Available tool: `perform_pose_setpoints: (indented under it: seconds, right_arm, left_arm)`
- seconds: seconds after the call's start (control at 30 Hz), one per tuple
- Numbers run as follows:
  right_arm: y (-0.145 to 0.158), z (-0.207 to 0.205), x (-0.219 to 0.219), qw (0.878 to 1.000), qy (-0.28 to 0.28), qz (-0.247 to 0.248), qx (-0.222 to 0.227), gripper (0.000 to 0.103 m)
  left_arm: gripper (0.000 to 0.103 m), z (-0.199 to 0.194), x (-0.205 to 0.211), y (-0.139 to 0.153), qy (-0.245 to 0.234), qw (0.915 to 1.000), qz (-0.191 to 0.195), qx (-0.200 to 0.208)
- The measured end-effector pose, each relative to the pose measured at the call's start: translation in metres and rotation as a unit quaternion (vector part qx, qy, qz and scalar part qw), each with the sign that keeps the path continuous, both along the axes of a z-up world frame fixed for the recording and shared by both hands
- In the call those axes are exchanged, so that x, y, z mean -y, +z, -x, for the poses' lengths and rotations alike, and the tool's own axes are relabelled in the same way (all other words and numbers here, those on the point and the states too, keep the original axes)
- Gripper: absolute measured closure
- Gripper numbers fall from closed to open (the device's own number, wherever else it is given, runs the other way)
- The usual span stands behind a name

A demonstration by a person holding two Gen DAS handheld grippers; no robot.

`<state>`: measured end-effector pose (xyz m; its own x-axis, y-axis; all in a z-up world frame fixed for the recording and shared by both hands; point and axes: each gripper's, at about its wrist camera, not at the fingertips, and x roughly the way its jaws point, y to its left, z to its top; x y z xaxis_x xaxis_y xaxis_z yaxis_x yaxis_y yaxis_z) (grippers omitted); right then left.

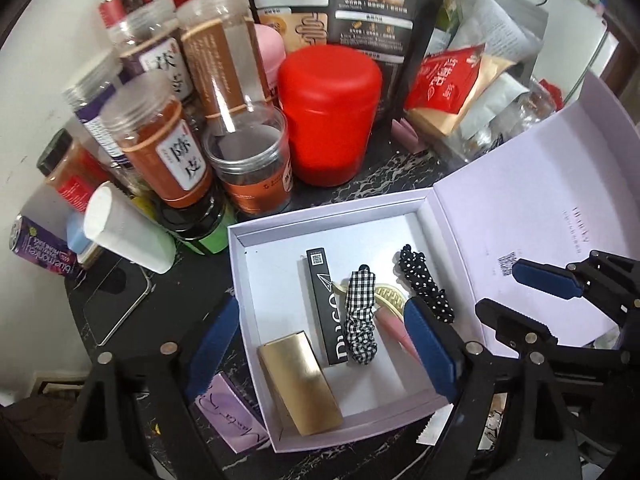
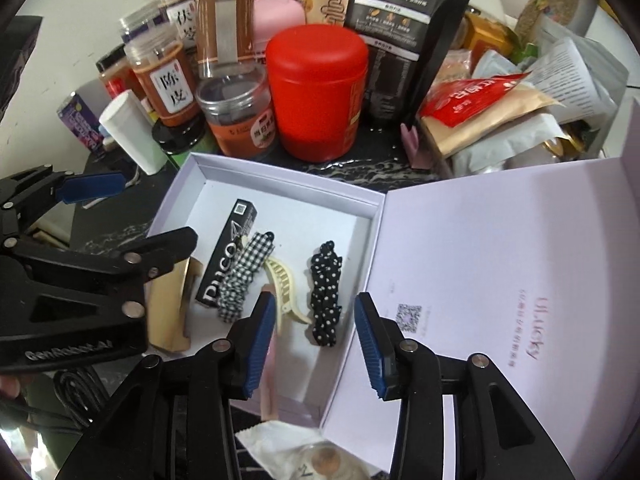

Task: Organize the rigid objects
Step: 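Open both tools and lift them out of the lavender box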

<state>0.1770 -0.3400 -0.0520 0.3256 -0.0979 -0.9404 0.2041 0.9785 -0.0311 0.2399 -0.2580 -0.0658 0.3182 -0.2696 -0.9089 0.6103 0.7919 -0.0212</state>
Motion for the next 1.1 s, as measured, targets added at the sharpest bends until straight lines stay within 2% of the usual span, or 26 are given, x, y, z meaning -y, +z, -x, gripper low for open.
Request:
perform_pose_setpoints:
  seconds: [0.7, 1.1]
  right_arm:
    - [0.067, 0.029, -0.053, 0.998, 0.024, 0.018, 0.049, 0.061]
    - [0.087, 0.050, -0.102, 0.996, 0.058, 0.011, 0.066, 0.059]
  left_arm:
    - [0.018, 0.044, -0.066, 0.066, 0.028, 0.9970, 0.032, 0.065]
    - [0.018, 0.078, -0.121, 0.083, 0.052, 0.9948, 0.043, 0.076]
